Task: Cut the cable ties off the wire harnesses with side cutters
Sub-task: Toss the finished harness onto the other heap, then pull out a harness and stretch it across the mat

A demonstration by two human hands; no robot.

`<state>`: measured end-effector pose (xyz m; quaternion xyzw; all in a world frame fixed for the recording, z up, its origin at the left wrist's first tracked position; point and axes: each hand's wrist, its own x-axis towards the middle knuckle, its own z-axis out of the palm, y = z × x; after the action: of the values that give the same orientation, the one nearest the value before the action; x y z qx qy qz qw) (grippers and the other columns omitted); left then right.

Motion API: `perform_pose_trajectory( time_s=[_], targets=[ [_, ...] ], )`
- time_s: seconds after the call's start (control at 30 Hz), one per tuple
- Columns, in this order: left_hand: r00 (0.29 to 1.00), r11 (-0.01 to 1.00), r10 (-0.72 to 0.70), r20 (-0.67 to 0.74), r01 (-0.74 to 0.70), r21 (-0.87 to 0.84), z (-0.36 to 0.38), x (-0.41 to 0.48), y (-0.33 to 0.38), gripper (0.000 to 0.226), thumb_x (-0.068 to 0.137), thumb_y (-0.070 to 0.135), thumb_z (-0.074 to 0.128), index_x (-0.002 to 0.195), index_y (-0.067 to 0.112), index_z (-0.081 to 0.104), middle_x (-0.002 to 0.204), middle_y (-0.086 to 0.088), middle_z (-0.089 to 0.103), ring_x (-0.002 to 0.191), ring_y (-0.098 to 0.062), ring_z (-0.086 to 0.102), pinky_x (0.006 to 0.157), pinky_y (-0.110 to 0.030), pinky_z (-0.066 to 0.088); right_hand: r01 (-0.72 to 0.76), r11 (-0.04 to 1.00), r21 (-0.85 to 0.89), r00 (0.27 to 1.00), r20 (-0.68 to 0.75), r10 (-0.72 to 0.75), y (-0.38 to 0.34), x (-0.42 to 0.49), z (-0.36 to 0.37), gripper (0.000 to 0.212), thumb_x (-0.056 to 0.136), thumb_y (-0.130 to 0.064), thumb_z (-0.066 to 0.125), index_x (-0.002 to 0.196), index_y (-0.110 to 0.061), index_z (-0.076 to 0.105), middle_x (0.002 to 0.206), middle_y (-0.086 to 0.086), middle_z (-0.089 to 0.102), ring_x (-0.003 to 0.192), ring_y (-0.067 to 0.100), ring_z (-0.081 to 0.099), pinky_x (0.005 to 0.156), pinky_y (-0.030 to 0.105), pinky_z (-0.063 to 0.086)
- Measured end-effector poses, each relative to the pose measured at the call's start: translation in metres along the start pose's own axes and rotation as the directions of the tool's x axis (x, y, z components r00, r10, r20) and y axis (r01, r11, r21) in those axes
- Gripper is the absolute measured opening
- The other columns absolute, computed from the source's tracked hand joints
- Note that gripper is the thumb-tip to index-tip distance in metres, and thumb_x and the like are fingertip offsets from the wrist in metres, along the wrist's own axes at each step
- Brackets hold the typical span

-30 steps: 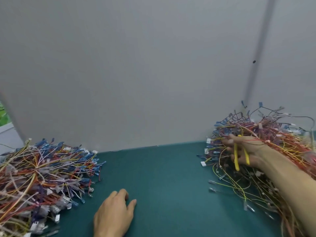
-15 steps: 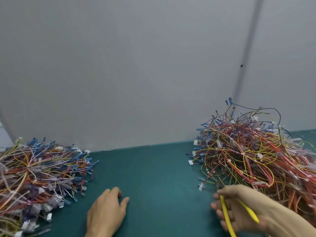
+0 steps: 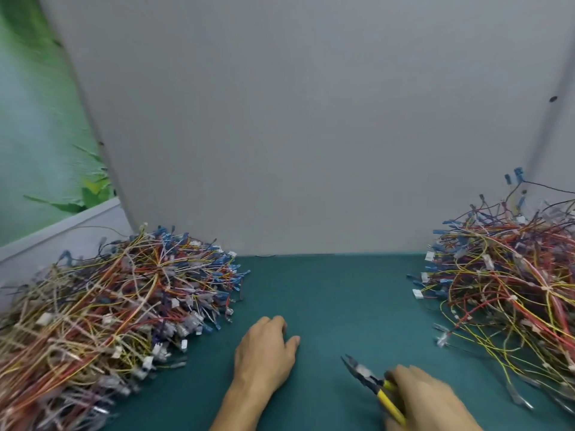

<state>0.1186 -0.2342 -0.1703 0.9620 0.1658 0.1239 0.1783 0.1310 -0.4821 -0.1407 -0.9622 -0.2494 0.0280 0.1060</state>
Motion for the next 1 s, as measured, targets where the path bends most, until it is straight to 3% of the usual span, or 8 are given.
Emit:
perform_pose_trajectory(
  time_s=[0.17,0.23,0.3,0.43,0.67,0.83,0.9,1.0],
  targets=[
    [0.995,1.000,-0.019,-0.097,0.017,-0.021,-0.017,0.004,-0.010,0.028,0.092,0.046,0.052,0.109,0.025,0.059,0.104,0.007,0.060,0.099,-0.015,0.057,0.079,-0.030,0.047,0.030,0.991,-0.129,0.978,-0.202,-0.056,-0.037,0.003,0.035,0.028,0.069,-0.045,0.073,0.072,-0.023,0.056,0.073,0.001,0.031,0.062,0.027,0.059,0.052,0.029,0.034],
    [0.985,0.999,-0.033,-0.172,0.028,-0.029,-0.031,0.006,-0.013,0.026,0.093,0.043,0.052,0.109,0.024,0.060,0.102,0.007,0.062,0.098,-0.015,0.058,0.079,-0.031,0.049,0.056,0.987,-0.154,0.914,-0.389,-0.112,-0.024,0.005,0.042,0.032,0.076,-0.035,0.053,0.053,-0.013,0.058,0.053,0.004,0.031,0.038,0.029,0.047,0.041,0.026,0.024],
    [0.966,0.999,-0.050,-0.252,0.045,-0.025,-0.049,0.009,-0.015,0.023,0.093,0.040,0.053,0.107,0.024,0.062,0.099,0.008,0.065,0.094,-0.015,0.061,0.077,-0.031,0.049,-0.009,0.993,-0.120,0.919,-0.392,-0.039,-0.027,-0.001,0.044,0.033,0.066,-0.032,0.040,0.051,-0.010,0.059,0.051,0.003,0.029,0.035,0.030,0.045,0.038,0.026,0.023],
    [0.900,0.999,-0.049,-0.434,0.047,-0.015,-0.094,0.011,-0.021,0.019,0.094,0.032,0.054,0.099,0.021,0.068,0.090,0.006,0.069,0.083,-0.017,0.064,0.072,-0.032,0.052,0.015,0.994,-0.108,0.935,-0.351,-0.052,-0.031,0.001,0.049,0.034,0.033,-0.025,0.085,0.051,-0.008,0.061,0.061,0.000,0.022,0.036,0.032,0.046,0.038,0.027,0.026],
    [0.635,0.998,0.007,-0.773,-0.056,-0.037,-0.154,0.006,-0.044,0.013,0.092,0.017,0.059,0.099,0.010,0.069,0.081,-0.003,0.069,0.067,-0.017,0.060,0.068,-0.028,0.046,-0.097,0.995,-0.013,0.912,-0.401,0.084,-0.045,-0.003,0.044,0.014,0.045,-0.017,0.061,0.049,-0.003,0.060,0.047,0.011,0.033,0.037,0.034,0.046,0.036,0.034,0.036],
    [0.851,0.933,-0.263,-0.455,0.345,0.107,-0.152,0.034,-0.082,0.019,0.095,0.023,0.055,0.102,0.012,0.068,0.090,-0.010,0.070,0.082,-0.032,0.064,0.070,-0.037,0.051,-0.137,0.986,0.096,0.929,-0.333,0.162,-0.077,-0.007,0.026,0.031,0.038,0.008,0.075,0.067,-0.002,0.067,0.059,0.015,0.041,0.058,0.041,0.056,0.055,0.048,0.043],
    [0.862,0.900,-0.317,-0.396,0.406,0.162,-0.149,0.037,-0.084,0.023,0.092,0.037,0.058,0.098,0.017,0.068,0.086,-0.006,0.068,0.081,-0.031,0.063,0.064,-0.034,0.050,-0.094,0.923,0.372,0.877,-0.409,0.254,-0.087,-0.009,0.031,0.041,0.014,0.018,0.033,0.048,0.024,0.055,0.046,0.035,0.042,0.047,0.050,0.048,0.055,0.056,0.034],
    [0.838,0.858,-0.360,-0.410,0.470,0.208,-0.148,0.038,-0.082,0.026,0.088,0.041,0.063,0.091,0.015,0.060,0.077,-0.004,0.059,0.075,-0.029,0.057,0.058,-0.032,0.042,-0.116,0.945,0.306,0.837,-0.483,0.259,-0.080,-0.006,0.038,0.026,0.044,0.012,0.033,0.046,0.016,0.058,0.045,0.032,0.044,0.042,0.045,0.047,0.048,0.051,0.035]
  ],
)
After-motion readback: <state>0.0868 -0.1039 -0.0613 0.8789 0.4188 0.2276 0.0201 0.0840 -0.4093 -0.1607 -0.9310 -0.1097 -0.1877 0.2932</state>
